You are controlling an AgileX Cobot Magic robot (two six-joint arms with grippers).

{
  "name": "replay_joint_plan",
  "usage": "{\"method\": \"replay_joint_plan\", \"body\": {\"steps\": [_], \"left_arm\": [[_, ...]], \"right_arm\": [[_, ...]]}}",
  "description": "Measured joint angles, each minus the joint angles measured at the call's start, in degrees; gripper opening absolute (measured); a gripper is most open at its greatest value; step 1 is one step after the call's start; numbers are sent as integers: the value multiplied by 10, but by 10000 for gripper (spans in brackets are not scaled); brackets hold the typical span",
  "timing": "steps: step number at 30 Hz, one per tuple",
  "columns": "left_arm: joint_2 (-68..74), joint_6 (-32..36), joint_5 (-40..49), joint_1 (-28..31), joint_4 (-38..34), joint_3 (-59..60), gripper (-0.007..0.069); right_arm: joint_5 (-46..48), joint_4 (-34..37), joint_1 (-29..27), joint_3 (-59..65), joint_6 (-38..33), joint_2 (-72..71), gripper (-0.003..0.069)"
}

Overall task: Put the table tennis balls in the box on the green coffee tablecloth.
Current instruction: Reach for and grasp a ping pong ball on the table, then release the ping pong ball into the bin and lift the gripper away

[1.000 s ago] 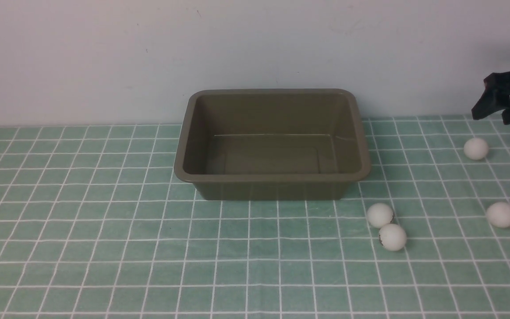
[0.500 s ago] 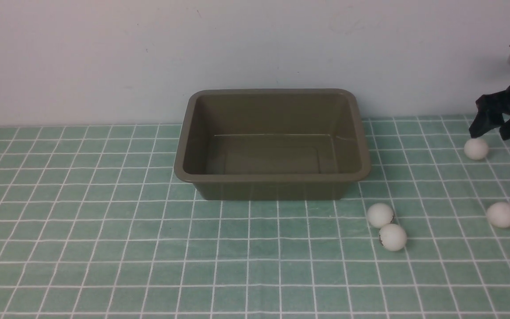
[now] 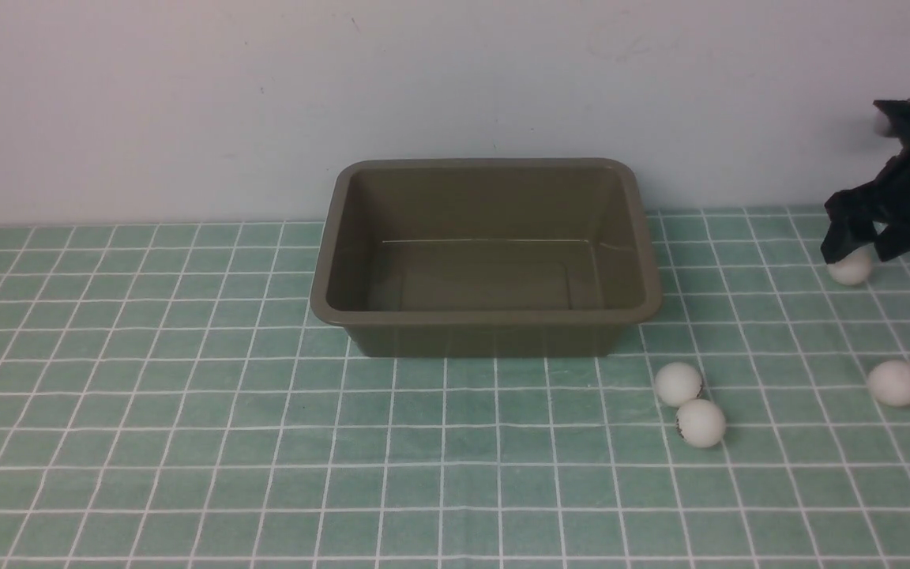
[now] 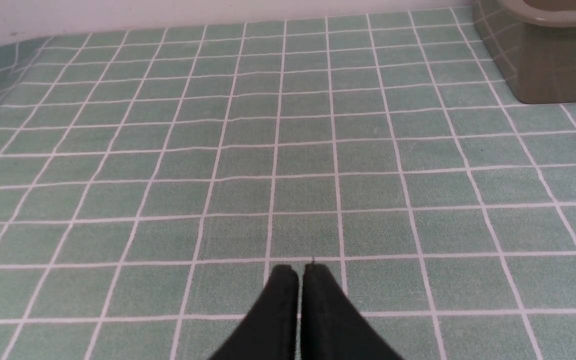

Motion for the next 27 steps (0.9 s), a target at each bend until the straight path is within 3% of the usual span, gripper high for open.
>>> {"method": "replay_joint_plan", "body": {"steps": [2, 5, 10, 16, 20, 24, 27], "left_arm": [[0, 0, 0, 0, 0, 0, -4], [0, 0, 0, 0, 0, 0, -4], [0, 0, 0, 0, 0, 0, -4], [0, 0, 0, 0, 0, 0, -4], [0, 0, 0, 0, 0, 0, -4], [0, 0, 0, 0, 0, 0, -4], [0, 0, 0, 0, 0, 0, -4]], "right_arm": [[-3, -2, 0, 0, 1, 9, 458], [-5, -2, 0, 0, 7, 14, 362], [27, 7, 0, -34, 9, 14, 361], [28, 109, 21, -74, 25, -36, 361], [28, 133, 97, -79, 17, -92, 361], [29, 84, 239, -83, 14, -112, 361], [35, 30, 304, -83, 26, -90, 361]]}}
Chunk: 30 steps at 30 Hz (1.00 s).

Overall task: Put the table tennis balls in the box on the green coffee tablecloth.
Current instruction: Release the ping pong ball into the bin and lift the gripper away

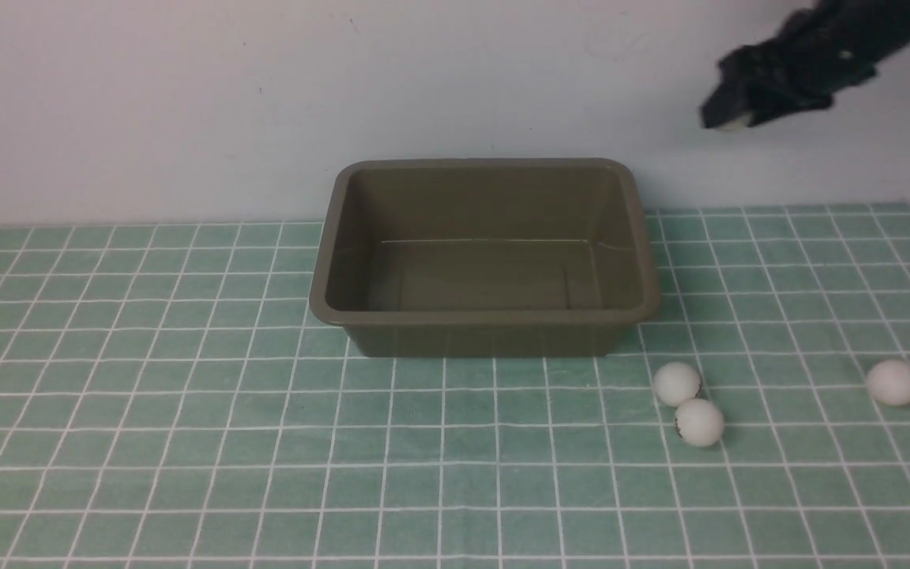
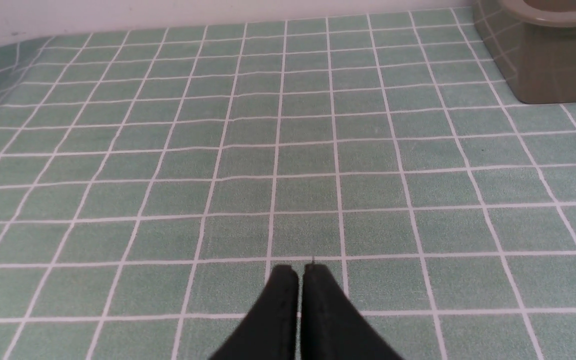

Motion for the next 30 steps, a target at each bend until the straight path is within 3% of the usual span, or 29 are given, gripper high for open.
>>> {"method": "replay_joint_plan", "body": {"steps": [4, 9, 16, 20, 24, 30], "left_arm": [[0, 0, 0, 0, 0, 0, -4], [0, 0, 0, 0, 0, 0, -4], [0, 0, 0, 0, 0, 0, -4], [0, 0, 0, 0, 0, 0, -4], [0, 0, 0, 0, 0, 0, -4], [0, 0, 0, 0, 0, 0, -4]], "right_arm": [[1, -53, 40, 1, 4, 55, 361], [1, -51, 41, 3, 3, 86, 361], [1, -67, 40, 4, 3, 88, 468], [2, -130, 36, 16, 59, 23, 490], [0, -176, -1, 77, 96, -132, 492], [2, -169, -121, 267, 107, -357, 492]]}}
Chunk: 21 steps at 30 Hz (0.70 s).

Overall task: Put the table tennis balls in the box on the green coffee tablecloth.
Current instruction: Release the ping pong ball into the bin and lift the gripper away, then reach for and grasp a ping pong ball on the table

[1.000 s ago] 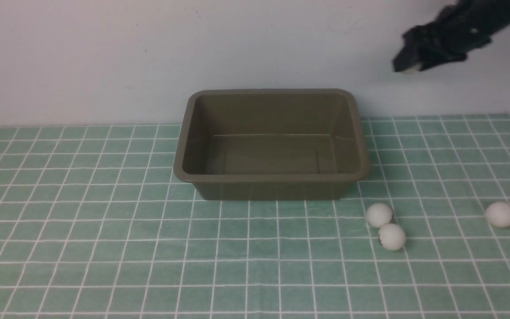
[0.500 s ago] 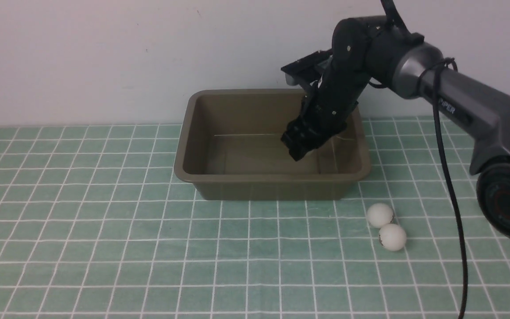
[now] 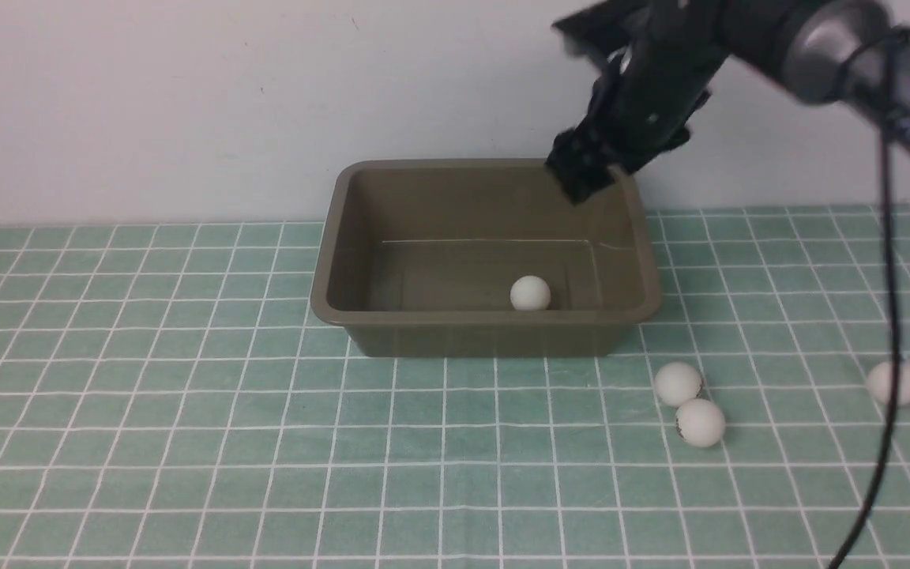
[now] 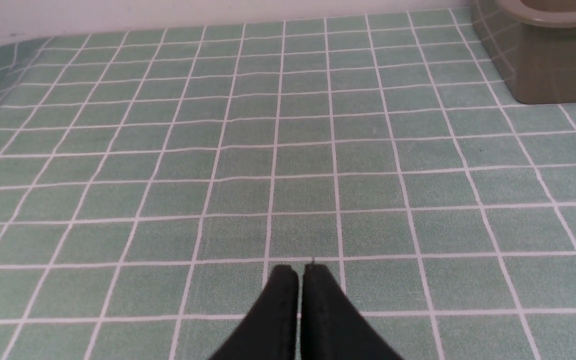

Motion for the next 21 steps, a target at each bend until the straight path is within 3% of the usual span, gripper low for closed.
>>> {"method": "replay_joint_plan", "body": {"steps": [4, 9, 21], "left_arm": [[0, 0, 0, 0, 0, 0, -4], [0, 0, 0, 0, 0, 0, -4], [0, 0, 0, 0, 0, 0, -4]], "right_arm": [[-26, 22, -64, 176, 0, -97, 492], [-110, 33, -70, 311, 0, -96, 479], [-207, 0, -97, 353, 24, 38, 461]]}}
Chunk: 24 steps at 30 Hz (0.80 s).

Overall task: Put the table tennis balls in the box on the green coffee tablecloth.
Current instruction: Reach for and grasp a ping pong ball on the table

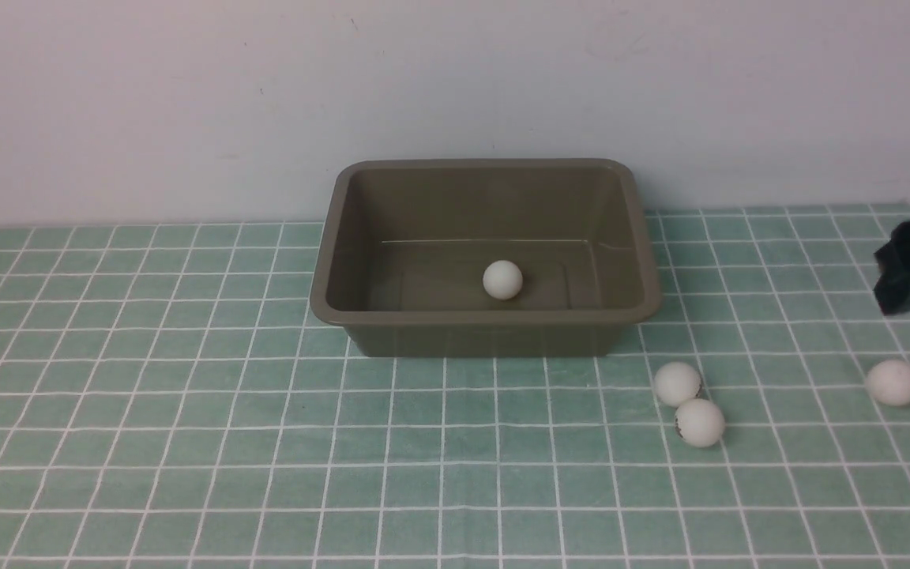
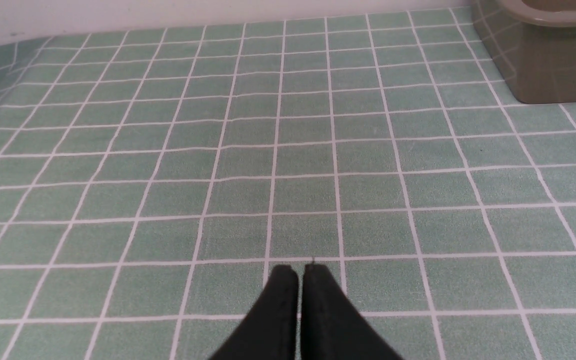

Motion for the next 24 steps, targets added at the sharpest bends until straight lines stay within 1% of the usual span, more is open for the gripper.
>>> {"method": "replay_joint_plan", "body": {"steps": [5, 8, 11, 15, 18, 24], "left_arm": [[0, 0, 0, 0, 0, 0, -4], [0, 0, 0, 0, 0, 0, -4], [0, 0, 0, 0, 0, 0, -4], [0, 0, 0, 0, 0, 0, -4], [0, 0, 0, 0, 0, 0, -4], [0, 0, 0, 0, 0, 0, -4]], "right_arm": [[-10, 2, -22, 0, 2, 30, 461], [-22, 17, -47, -1, 1, 53, 461], [-30, 40, -58, -1, -9, 62, 461], [-34, 81, -61, -8, -40, 71, 461], [-36, 93, -61, -16, -49, 78, 461], [-37, 88, -62, -33, -49, 100, 461]]}}
